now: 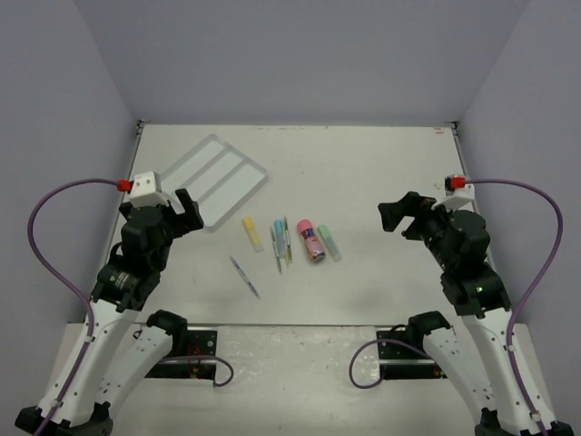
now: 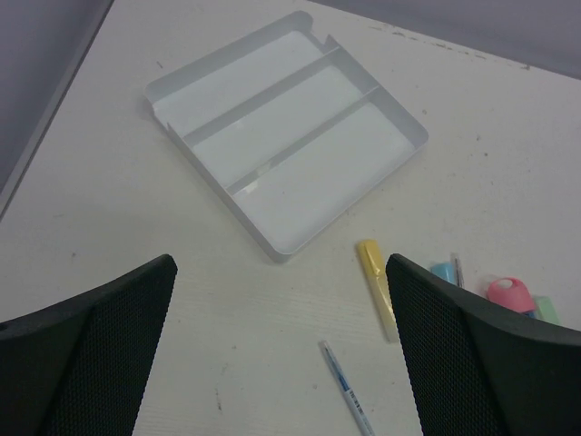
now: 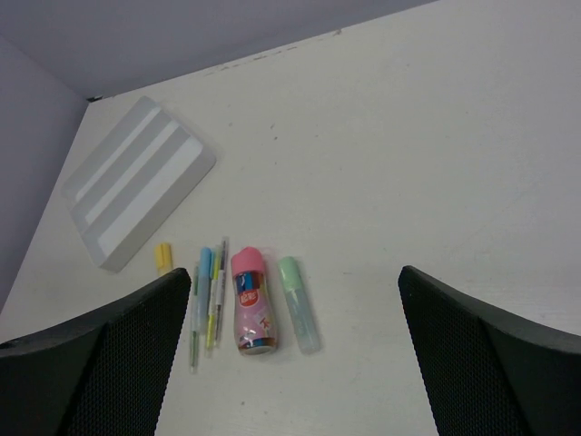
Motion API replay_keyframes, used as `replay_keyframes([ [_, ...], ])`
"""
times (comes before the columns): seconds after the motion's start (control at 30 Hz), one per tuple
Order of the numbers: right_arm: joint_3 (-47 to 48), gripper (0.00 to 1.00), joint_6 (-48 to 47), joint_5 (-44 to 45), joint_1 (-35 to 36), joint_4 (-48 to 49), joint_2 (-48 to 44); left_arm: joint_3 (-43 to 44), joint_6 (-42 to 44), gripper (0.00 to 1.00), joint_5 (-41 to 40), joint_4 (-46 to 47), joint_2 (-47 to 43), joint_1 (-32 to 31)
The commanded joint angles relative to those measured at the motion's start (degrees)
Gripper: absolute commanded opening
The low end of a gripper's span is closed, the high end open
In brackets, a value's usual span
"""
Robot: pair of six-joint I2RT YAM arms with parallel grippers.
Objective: Sort the stationery into containers
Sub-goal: Pick up the stationery from the center of the board.
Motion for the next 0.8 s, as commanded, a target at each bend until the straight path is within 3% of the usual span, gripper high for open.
replay_keyframes([
  [0.0,-0.4,0.99,0.4,1.0,0.0,2.4,-1.0,0.0,0.4,1.0,-0.8,0.3,0.4,0.6],
  [0.17,-1.4,0.99,-1.5,-8.0,0.0,5.4,1.7,-0.2,0.5,1.0,-0.1,0.8,0.7,0.5],
  [0.3,1.4,0.99,-2.6,-17.7,0.7,3.5,11.5,-0.3,0.6,1.0,0.0,0.9,0.9,0.6],
  [0.43,6.1,0.98,-3.3,-5.2,11.0,-0.3,23.9,-0.3,0.7,1.0,0.7,1.1,1.8,0.6],
  [0.57,10.6,0.86,-2.0,3.3,17.1,-3.5,37.3,-0.3,0.8,1.0,1.4,1.0,2.9,0.6],
  [0.67,12.7,0.64,-2.4,3.8,19.7,-4.0,45.3,-0.3,0.9,1.0,1.9,1.0,3.4,0.8],
  [0.77,14.4,0.56,-2.5,3.6,21.5,-3.5,50.3,-0.4,0.9,1.0,2.4,1.0,3.6,0.8],
])
